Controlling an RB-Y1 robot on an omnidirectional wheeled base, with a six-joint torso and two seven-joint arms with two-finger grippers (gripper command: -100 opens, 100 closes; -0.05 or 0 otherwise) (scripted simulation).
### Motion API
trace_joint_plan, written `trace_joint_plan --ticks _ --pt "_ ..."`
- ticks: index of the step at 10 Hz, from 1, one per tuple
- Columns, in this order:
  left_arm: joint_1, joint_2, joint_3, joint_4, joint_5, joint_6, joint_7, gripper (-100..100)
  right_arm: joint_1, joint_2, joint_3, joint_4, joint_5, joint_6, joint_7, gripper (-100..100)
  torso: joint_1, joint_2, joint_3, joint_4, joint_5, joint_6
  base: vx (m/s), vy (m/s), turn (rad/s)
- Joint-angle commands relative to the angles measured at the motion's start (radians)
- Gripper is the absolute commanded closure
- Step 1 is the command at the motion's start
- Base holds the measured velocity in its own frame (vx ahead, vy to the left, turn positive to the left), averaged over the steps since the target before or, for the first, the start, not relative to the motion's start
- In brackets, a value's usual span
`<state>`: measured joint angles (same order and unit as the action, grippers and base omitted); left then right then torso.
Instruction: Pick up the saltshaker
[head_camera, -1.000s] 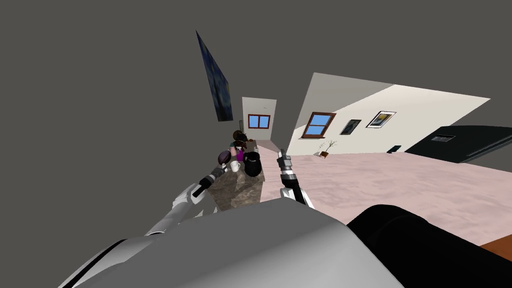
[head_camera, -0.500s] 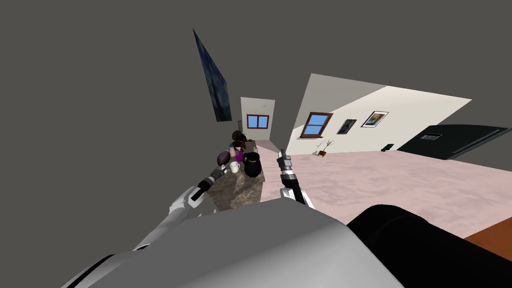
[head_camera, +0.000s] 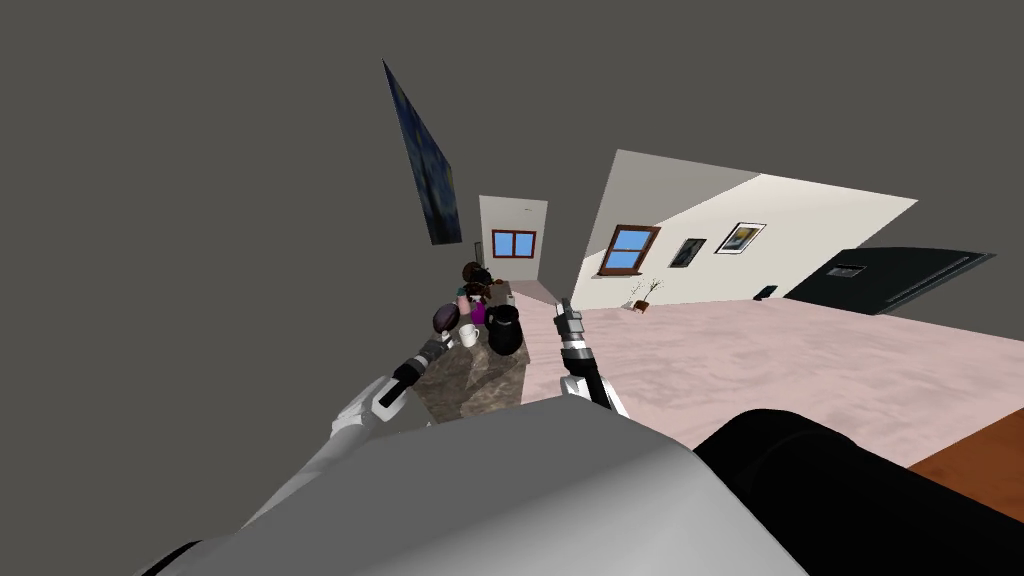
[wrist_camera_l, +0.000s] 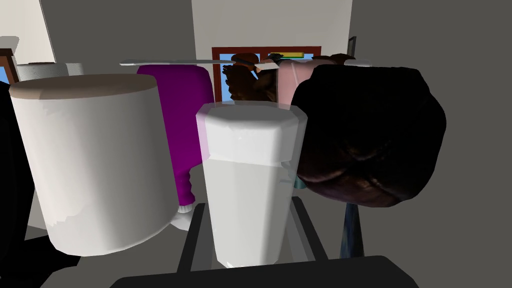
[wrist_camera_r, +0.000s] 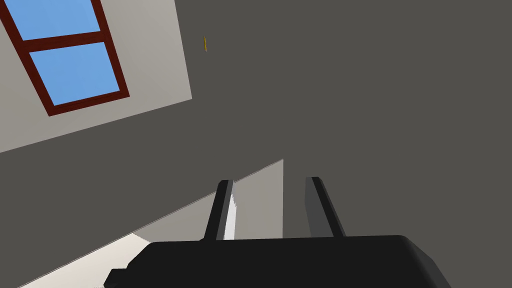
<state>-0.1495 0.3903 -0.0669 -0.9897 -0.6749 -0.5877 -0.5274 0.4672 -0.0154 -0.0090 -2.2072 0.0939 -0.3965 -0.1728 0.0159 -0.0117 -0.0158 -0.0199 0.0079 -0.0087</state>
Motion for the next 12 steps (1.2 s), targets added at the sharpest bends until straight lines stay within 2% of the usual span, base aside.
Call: trace_joint_plan --ticks 1,2,3,5,6,8,9,10,11,12 --pt "0.040 0.000 -0.009 -0.050 0.008 0.021 -0.001 100 0.000 0.000 0.000 0.000 0.000 0.000 0.000 0 0.000 0.000 0.000 0.000 0.000 0.000 0.020 0.036 -0.052" --pt "0.040 0.000 -0.009 -0.075 0.008 0.021 -0.001 100 0.000 0.000 0.000 0.000 0.000 0.000 0.000 0 0.001 -0.001 0.000 0.000 0.000 -0.001 0.008 0.018 0.024" --pt "0.083 0.007 -0.028 -0.101 0.027 0.061 0.003 100 0.000 0.000 0.000 0.000 0.000 0.000 0.000 0 0.000 0.000 0.000 0.001 0.000 -0.001 0.022 0.028 -0.079" --pt "0.100 0.007 -0.028 -0.163 0.027 0.061 0.003 100 0.000 0.000 0.000 0.000 0.000 0.000 0.000 0 0.001 -0.001 0.000 0.000 0.000 -0.001 0.012 0.022 -0.027" --pt "0.150 0.014 -0.048 -0.203 0.046 0.101 0.007 100 0.000 0.000 0.000 0.000 0.000 0.000 0.000 0 0.000 0.000 0.000 0.001 0.000 0.000 0.024 0.025 -0.083" --pt "0.160 0.014 -0.048 -0.251 0.046 0.101 0.007 100 0.000 0.000 0.000 0.000 0.000 0.000 0.000 0 0.001 -0.001 0.000 0.000 0.000 0.000 0.013 0.022 -0.024" --pt "0.207 0.020 -0.067 -0.289 0.064 0.141 0.011 100 0.000 0.000 0.000 0.000 0.000 0.000 0.000 0 0.000 0.000 0.000 0.001 0.000 0.000 0.021 0.026 -0.081" --pt "0.220 0.020 -0.067 -0.320 0.064 0.141 0.011 100 0.000 0.000 0.000 0.000 0.000 0.000 0.000 0 0.001 0.000 0.000 0.000 0.000 0.000 0.019 0.031 -0.052" --pt "0.220 0.020 -0.067 -0.339 0.064 0.141 0.011 100 0.000 0.000 0.000 0.000 0.000 0.000 0.000 0 0.001 -0.001 0.000 0.000 0.001 -0.001 0.006 0.016 0.000" --pt "0.210 0.018 -0.065 -0.312 0.064 0.136 0.009 100 0.000 0.000 0.000 0.000 0.000 0.000 0.000 0 0.001 -0.001 0.000 0.001 0.000 0.000 0.000 0.000 0.000"
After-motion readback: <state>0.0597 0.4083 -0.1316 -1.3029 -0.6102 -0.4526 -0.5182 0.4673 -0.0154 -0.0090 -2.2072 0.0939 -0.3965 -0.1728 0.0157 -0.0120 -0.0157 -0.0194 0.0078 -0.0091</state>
